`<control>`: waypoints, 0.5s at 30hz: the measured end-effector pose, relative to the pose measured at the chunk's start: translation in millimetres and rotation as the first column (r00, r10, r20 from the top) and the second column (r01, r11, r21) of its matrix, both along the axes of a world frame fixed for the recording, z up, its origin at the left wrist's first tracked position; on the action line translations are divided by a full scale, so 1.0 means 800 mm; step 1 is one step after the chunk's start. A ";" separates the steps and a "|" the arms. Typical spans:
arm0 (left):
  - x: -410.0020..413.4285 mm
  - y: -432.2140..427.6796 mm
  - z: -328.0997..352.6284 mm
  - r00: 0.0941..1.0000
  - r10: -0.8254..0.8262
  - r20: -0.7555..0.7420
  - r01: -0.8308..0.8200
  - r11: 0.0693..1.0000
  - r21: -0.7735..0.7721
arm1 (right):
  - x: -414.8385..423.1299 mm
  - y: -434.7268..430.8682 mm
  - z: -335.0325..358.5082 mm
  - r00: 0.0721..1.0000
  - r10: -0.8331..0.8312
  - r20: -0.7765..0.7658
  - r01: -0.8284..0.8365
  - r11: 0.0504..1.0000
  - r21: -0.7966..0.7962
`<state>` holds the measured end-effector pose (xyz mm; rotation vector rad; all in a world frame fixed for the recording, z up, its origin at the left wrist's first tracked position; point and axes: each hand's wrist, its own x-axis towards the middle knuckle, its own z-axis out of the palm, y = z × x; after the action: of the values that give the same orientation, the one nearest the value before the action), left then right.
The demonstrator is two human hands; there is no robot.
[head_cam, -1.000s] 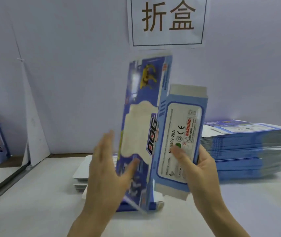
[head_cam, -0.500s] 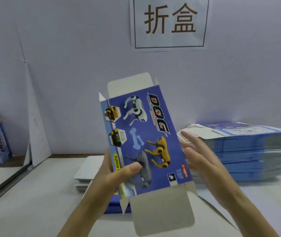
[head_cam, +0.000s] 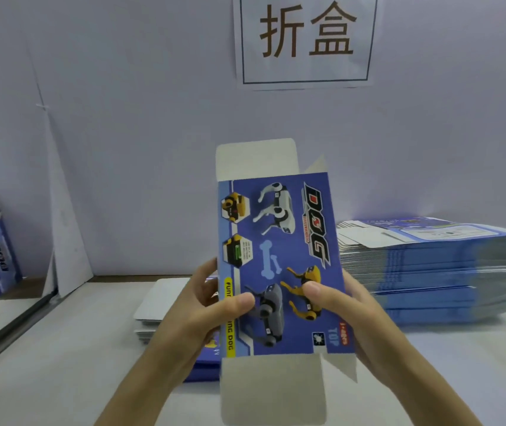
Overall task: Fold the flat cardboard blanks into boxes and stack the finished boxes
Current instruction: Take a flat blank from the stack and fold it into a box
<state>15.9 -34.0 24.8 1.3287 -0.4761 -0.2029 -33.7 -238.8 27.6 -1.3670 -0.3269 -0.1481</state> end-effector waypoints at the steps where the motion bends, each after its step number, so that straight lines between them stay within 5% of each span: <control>1: 0.002 -0.004 -0.002 0.997 0.076 0.015 -0.076 0.997 0.020 | -0.001 -0.002 -0.002 1.000 0.026 -0.011 -0.025 0.999 0.027; 3: 0.003 -0.008 -0.004 0.992 0.118 0.036 -0.119 0.992 0.029 | -0.002 -0.001 -0.003 1.000 0.008 0.004 -0.008 1.000 0.024; 7: -0.002 0.000 -0.005 0.991 -0.126 0.051 0.127 0.992 -0.013 | 0.005 0.000 0.001 0.994 -0.101 0.029 0.103 0.994 -0.045; 12: 0.002 -0.006 -0.003 0.981 0.137 0.135 -0.148 0.986 0.071 | 0.001 -0.002 -0.007 0.999 -0.008 -0.036 0.007 1.000 -0.013; 15: 0.006 0.006 -0.002 0.996 -0.036 0.076 0.035 0.999 0.020 | 0.003 0.003 -0.003 0.998 -0.058 0.008 0.058 0.993 -0.104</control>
<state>20.6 -29.3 22.9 1.3509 -0.5640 -0.1871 -31.3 -236.3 25.2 -1.4806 -0.3025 -0.1849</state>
